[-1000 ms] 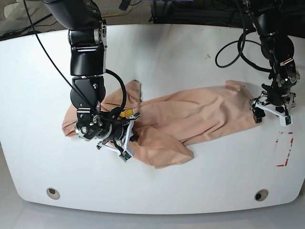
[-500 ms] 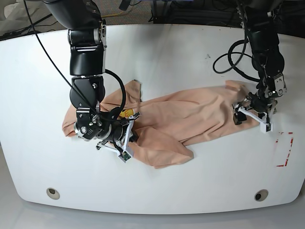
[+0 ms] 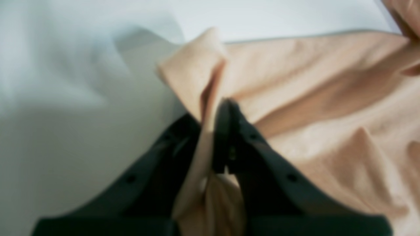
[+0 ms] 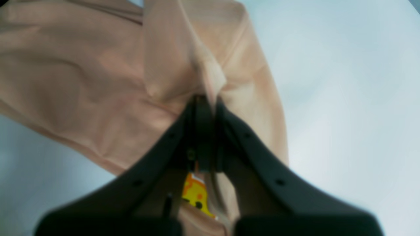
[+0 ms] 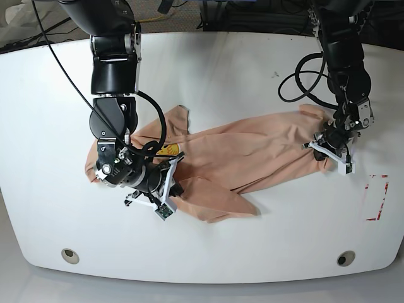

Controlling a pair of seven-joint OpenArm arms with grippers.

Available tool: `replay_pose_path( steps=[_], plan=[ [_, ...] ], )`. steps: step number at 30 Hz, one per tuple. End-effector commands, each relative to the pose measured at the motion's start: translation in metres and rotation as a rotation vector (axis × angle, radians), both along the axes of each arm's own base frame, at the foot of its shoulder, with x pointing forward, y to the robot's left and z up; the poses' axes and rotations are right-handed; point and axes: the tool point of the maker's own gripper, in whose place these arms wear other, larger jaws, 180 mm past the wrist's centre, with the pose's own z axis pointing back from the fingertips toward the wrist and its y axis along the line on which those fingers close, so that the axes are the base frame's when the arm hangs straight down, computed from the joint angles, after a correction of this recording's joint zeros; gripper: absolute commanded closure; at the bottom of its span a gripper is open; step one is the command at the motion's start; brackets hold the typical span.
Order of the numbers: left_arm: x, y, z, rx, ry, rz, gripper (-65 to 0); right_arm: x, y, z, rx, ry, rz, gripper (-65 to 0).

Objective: Fold the T-shirt properly
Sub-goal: 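Lift the shirt with both grippers up off the table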

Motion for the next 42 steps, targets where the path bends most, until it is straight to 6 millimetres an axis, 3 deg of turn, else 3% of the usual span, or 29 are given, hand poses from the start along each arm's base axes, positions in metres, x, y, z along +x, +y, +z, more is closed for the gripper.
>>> replay_pose_path(
  steps=[1, 4, 8, 13, 16, 22, 26, 35, 39, 42],
  plan=[
    [0.004, 0.006, 0.010, 0.016, -0.019, 0.002, -0.4, 0.012, -0.002, 0.026, 0.014, -0.077, 0.000, 0.0],
    [0.010, 0.009, 0.025, 0.033, -0.059, 0.001, 0.0, 0.013, -0.009, 0.035, 0.001, -0.108, -0.006, 0.0],
    [0.019, 0.018, 0.069, 0.106, -0.163, -0.018, 0.0, 0.016, -0.020, 0.049, -0.038, -0.143, -0.014, 0.0],
    [0.022, 0.022, 0.108, 0.177, -0.214, -0.048, 0.0, 0.035, -0.032, 0.088, -0.066, -0.235, -0.025, 0.0],
    [0.024, 0.023, 0.146, 0.238, -0.295, -0.068, 0.0, 0.050, -0.042, 0.116, -0.090, -0.292, -0.037, 0.0],
    [0.029, 0.028, 0.217, 0.360, -0.432, -0.091, 0.0, 0.074, -0.060, 0.177, -0.151, -0.389, -0.074, 0.0],
    [0.026, 0.048, 0.270, 0.444, -0.529, -0.053, 0.0, 0.086, -0.073, 0.229, -0.187, -0.473, -0.104, 0.0],
    [0.020, 0.084, 0.409, 0.607, -0.762, 0.053, 0.0, 0.091, -0.099, 0.361, -0.260, -0.663, -0.197, 0.0],
    [0.014, 0.091, 0.451, 0.649, -0.843, 0.085, 0.0, 0.083, -0.105, 0.407, -0.278, -0.728, -0.232, 0.0],
    [0.013, 0.091, 0.462, 0.653, -0.870, 0.093, 0.0, 0.078, -0.108, 0.420, -0.291, -0.744, -0.251, 0.0]
  ],
)
